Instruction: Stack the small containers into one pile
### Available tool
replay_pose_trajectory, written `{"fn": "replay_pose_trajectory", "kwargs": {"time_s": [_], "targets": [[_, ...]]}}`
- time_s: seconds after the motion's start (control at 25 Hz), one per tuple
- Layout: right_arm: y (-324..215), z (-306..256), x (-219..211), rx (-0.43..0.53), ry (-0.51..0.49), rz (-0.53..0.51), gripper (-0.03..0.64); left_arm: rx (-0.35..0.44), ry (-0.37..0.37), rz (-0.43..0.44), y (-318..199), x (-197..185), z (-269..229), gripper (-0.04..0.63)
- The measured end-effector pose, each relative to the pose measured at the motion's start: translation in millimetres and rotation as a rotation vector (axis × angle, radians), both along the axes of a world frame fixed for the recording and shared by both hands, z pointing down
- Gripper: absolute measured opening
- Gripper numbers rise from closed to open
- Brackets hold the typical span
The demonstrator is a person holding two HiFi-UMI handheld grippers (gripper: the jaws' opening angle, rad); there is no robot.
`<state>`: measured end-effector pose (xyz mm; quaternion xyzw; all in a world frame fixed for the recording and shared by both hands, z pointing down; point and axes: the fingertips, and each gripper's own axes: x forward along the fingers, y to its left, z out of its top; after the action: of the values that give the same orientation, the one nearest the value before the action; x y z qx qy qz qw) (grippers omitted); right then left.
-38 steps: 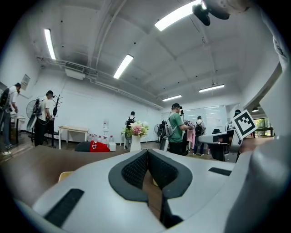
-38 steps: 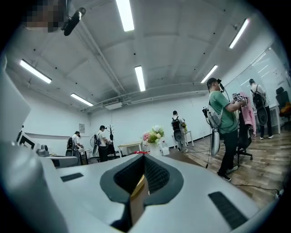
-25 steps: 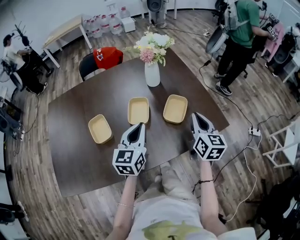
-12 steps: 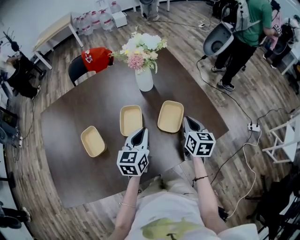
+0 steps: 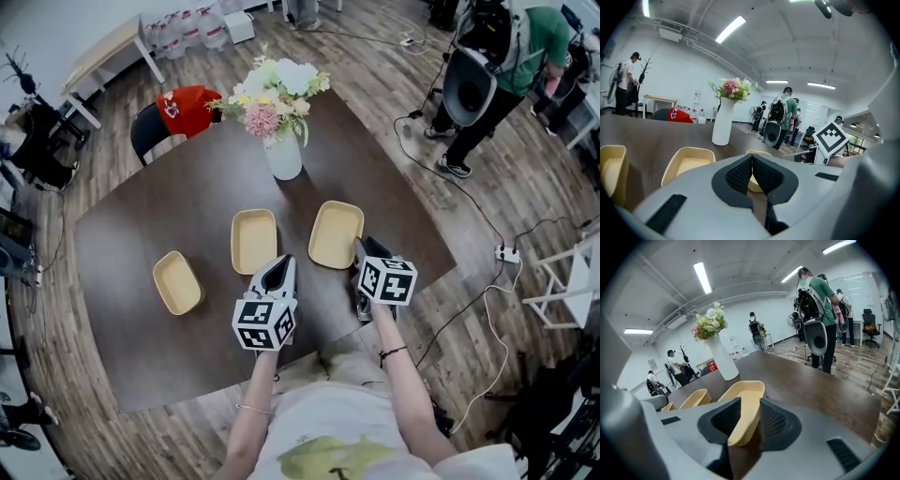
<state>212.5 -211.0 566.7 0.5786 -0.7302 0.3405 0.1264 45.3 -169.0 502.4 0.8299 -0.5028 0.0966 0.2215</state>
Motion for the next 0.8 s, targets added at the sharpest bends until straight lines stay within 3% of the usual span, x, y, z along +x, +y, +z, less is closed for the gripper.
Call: {"fn": "replay_pose_trajectory", "kwargs": {"time_s": [0.32, 0.6, 0.8], "targets": [[-12, 26, 1, -0.107, 0.000, 0.081, 0.155, -0.042, -0.013, 0.040, -5, 3, 9, 0.026], [-15, 47, 1, -0.212, -0.013, 0.118, 0.155, -0.065, -0.008, 0.045, -5, 3, 18, 0.026], [-13, 53, 2, -0.259, 0.032, 0.127, 0.052, -0.069, -0.010, 0.028, -3, -2, 19, 0.026]]}}
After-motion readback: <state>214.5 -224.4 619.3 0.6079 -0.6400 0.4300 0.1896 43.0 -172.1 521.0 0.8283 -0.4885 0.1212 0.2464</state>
